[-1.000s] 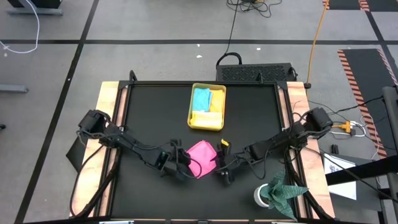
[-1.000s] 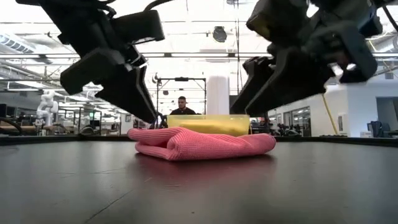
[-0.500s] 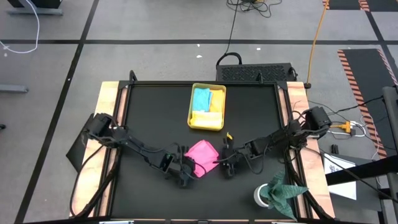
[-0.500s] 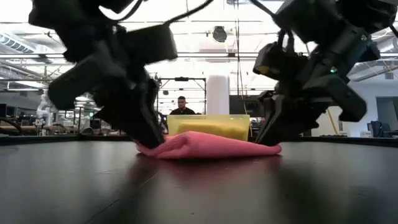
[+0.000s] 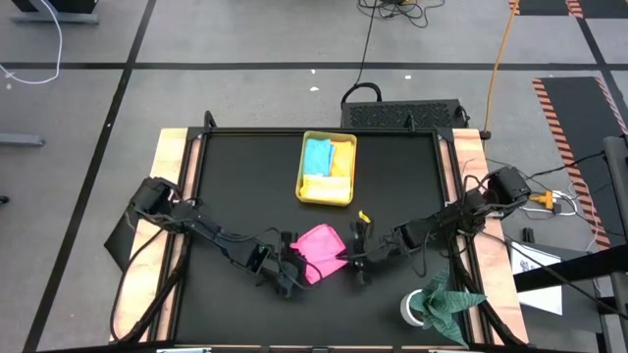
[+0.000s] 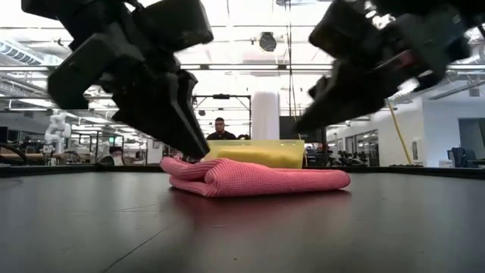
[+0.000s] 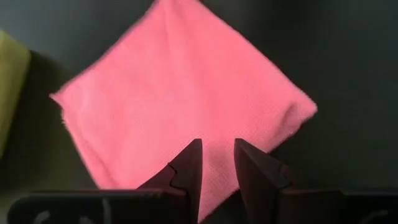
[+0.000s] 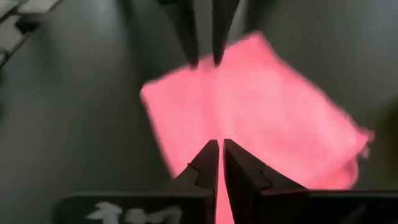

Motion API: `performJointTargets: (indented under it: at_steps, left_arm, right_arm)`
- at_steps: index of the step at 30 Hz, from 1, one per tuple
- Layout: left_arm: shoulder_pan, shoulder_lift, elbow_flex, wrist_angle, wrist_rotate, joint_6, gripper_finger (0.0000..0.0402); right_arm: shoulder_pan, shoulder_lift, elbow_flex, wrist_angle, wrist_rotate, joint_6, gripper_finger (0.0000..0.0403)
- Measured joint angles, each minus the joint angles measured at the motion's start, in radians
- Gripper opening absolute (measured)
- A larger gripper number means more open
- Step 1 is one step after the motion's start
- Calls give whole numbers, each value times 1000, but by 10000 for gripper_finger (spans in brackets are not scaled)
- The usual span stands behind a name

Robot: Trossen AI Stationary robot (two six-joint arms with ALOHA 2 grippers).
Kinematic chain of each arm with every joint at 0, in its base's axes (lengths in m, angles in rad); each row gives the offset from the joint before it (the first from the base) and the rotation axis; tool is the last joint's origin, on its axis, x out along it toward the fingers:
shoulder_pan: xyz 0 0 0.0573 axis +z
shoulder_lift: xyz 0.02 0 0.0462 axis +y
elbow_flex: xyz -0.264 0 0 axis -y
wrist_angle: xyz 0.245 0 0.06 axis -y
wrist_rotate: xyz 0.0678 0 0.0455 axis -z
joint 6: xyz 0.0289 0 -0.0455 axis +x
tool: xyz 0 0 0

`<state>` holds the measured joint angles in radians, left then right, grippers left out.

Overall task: Fold microfiber towels
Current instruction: Fold the pink towel

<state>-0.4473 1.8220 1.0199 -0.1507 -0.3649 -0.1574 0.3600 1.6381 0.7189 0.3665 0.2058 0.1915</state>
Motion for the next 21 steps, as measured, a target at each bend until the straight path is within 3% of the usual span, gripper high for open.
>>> performJointTargets:
  at_steps: [10, 17, 21]
  left_arm:
    - [-1, -25, 0, -95, -66, -73, 97]
    - [12, -17, -1, -163, -141, -138, 97]
    - [5, -18, 0, -155, -190, -156, 97]
  right_arm:
    - [-187, 221, 1, 366, 2, -73, 1]
    - [-272, 291, 3, 325, 17, -54, 0]
    - [-253, 247, 1, 218, 183, -17, 0]
